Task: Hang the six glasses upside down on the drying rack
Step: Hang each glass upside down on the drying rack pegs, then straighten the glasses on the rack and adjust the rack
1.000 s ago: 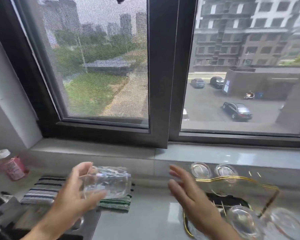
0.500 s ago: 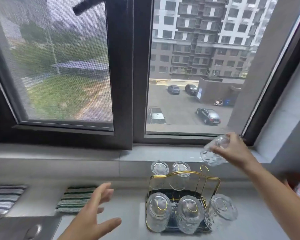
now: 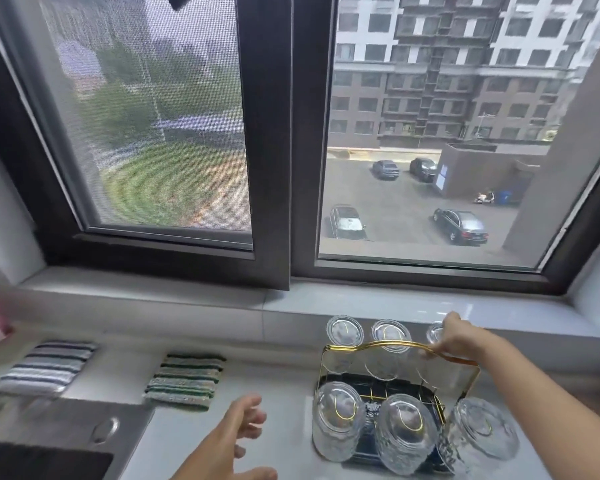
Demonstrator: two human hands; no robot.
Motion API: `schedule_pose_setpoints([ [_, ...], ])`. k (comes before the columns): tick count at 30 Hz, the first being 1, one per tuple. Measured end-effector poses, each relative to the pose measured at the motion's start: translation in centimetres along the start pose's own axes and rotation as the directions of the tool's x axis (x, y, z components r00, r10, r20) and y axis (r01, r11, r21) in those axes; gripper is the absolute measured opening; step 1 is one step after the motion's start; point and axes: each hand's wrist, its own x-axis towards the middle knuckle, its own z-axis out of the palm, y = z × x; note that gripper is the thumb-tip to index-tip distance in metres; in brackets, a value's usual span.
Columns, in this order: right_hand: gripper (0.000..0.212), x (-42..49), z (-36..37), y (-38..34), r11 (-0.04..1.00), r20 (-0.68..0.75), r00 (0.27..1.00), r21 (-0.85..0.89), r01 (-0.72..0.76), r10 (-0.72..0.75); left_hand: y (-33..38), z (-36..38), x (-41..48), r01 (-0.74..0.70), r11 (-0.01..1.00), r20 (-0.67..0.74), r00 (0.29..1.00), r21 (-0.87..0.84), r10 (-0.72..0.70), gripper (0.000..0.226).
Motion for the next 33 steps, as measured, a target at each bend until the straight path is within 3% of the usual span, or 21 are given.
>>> schedule_pose_setpoints([
  [5,0.094,-1.7,-0.6,0.2,0.996,0.010,0.999,0.077,0.039,-0.040,-0.2,0.9,-0.1,-0.078,0.989,-0.038,0.996,0.124,0.083,0.068],
  [7,0.076,-3.9,-1.6,0.3,0.980,-0.194,0.974,0.134,0.147,-0.120,0.2,0.5,0.2,-0.107,0.983,-0.042,0.993,0.147,0.114,0.065],
  [10,0.042,-9.9,-0.8,-0.4,0.865,-0.541,0.772,0.151,0.479,-0.333,1.2,-0.2,2.3,-0.161,0.970,-0.089,0.980,0.182,0.179,0.055],
  [12,0.032,-14.6,2.2,-1.8,0.760,-0.524,0.677,0.082,0.644,-0.517,2.4,-0.4,4.5,-0.198,0.952,-0.110,0.967,0.233,0.228,0.051],
  [14,0.039,-17.8,5.8,-3.5,0.731,-0.472,0.621,-0.074,0.679,-0.625,3.6,-0.3,6.9,-0.236,0.927,-0.108,0.955,0.292,0.278,0.050],
  [15,0.052,-18.4,7.3,-4.4,0.733,-0.433,0.622,-0.153,0.663,-0.653,4.2,-0.3,8.2,-0.255,0.914,-0.104,0.948,0.316,0.301,0.050],
  [18,0.095,-18.5,9.9,-7.2,0.812,-0.374,0.721,-0.271,0.517,-0.584,5.6,0.0,11.6,-0.287,0.886,-0.082,0.938,0.364,0.337,0.056],
  [20,0.110,-17.8,10.7,-8.0,0.841,-0.382,0.751,-0.309,0.444,-0.538,6.2,0.1,13.2,-0.287,0.882,-0.053,0.943,0.375,0.329,0.060],
  [25,0.101,-16.1,11.1,-7.8,0.863,-0.273,0.832,-0.311,0.398,-0.482,7.1,-0.5,16.4,-0.328,0.913,0.022,0.943,0.243,0.333,0.060],
  [29,0.095,-15.7,11.2,-7.3,0.873,-0.260,0.844,-0.283,0.398,-0.469,6.7,-0.6,17.8,-0.394,0.801,0.105,0.914,0.450,0.391,0.067],
  [33,0.092,-15.8,11.5,-7.2,0.852,-0.291,0.813,-0.319,0.415,-0.505,6.0,0.4,18.5,-0.392,0.796,0.188,0.920,0.462,0.344,0.076],
])
